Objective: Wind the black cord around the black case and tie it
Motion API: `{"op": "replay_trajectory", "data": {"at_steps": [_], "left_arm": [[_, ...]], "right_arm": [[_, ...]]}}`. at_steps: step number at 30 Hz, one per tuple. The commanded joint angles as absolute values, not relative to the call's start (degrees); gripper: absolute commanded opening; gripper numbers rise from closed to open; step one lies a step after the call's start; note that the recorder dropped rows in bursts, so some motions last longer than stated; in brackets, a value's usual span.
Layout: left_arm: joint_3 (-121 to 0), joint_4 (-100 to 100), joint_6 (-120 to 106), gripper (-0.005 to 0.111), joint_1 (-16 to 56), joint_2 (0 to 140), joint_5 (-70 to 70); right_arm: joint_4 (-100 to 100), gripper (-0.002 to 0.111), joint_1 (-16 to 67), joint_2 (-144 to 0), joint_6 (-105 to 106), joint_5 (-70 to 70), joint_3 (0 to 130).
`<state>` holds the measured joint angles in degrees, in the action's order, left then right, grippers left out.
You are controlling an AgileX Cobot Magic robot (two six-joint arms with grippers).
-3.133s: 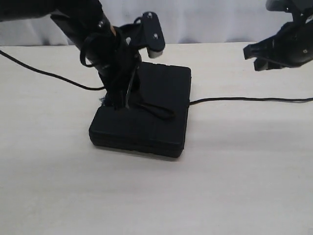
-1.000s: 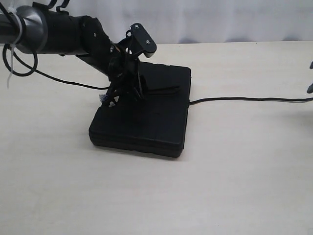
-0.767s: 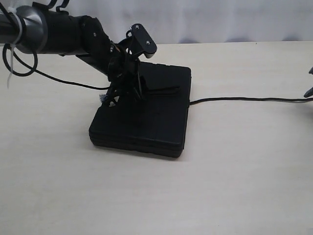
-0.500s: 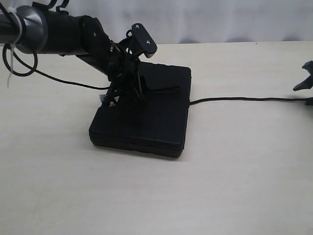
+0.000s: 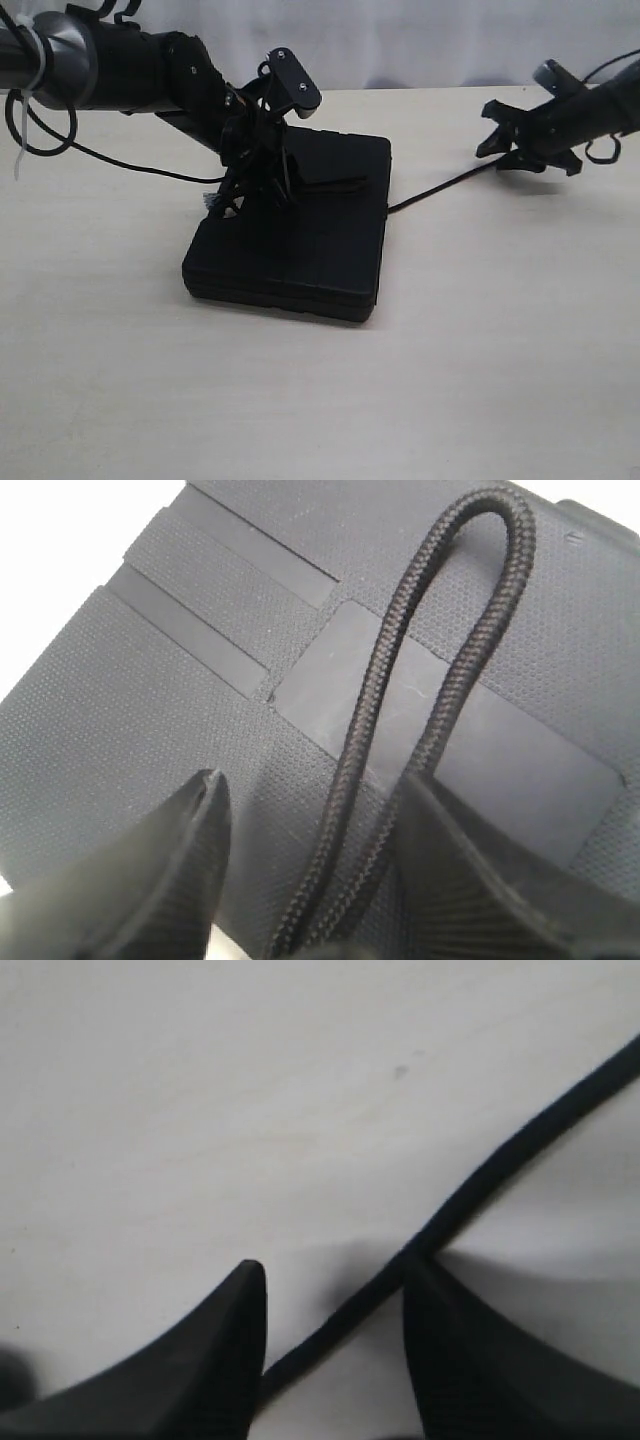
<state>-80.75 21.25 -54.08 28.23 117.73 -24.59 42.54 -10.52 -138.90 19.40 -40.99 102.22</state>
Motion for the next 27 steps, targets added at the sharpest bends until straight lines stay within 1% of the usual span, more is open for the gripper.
{"op": "replay_trajectory", "data": {"at_steps": [1,3,6,8,10,11,12,18,20,27], "left_arm": [[-80.80,21.73,-54.16,0.049,28.27,116.95,-24.74],[-80.80,21.73,-54.16,0.049,28.27,116.95,-24.85],[-80.80,21.73,-54.16,0.049,28.27,116.95,-24.85],[-80.80,21.73,-54.16,0.049,28.27,116.95,-24.97],[-80.80,21.73,-54.16,0.049,28.27,116.95,-25.55],[-80.80,21.73,-54.16,0.049,28.27,116.95,-26.19],[-80.80,21.73,-54.16,0.049,28.27,116.95,-26.51],[-80.80,21.61,-54.39,0.049,28.27,116.95,-27.05],[-80.80,21.61,-54.39,0.049,28.27,116.95,-27.36],[-80.80,21.51,-55.49,0.049,28.27,116.95,-28.60]], "right_arm": [[22.11,0.043,-4.37,-142.47,7.98,-44.20,105.55],[4.41,0.043,0.37,-142.56,-2.77,-46.08,107.79],[2.85,0.042,3.43,-142.71,-3.81,-46.40,107.89],[5.58,0.037,5.40,-143.38,-2.13,-45.76,107.89],[5.58,0.024,6.19,-144.47,-0.98,-46.17,107.89],[5.56,0.012,6.32,-145.31,2.05,-47.28,107.89],[5.55,0.004,6.32,-145.73,3.43,-48.51,107.89],[5.55,0.004,7.21,-145.82,10.83,-56.08,107.89],[5.39,0.004,7.61,-144.93,11.00,-56.66,107.05],[4.04,0.004,8.97,-138.53,9.60,-53.96,95.02]]}}
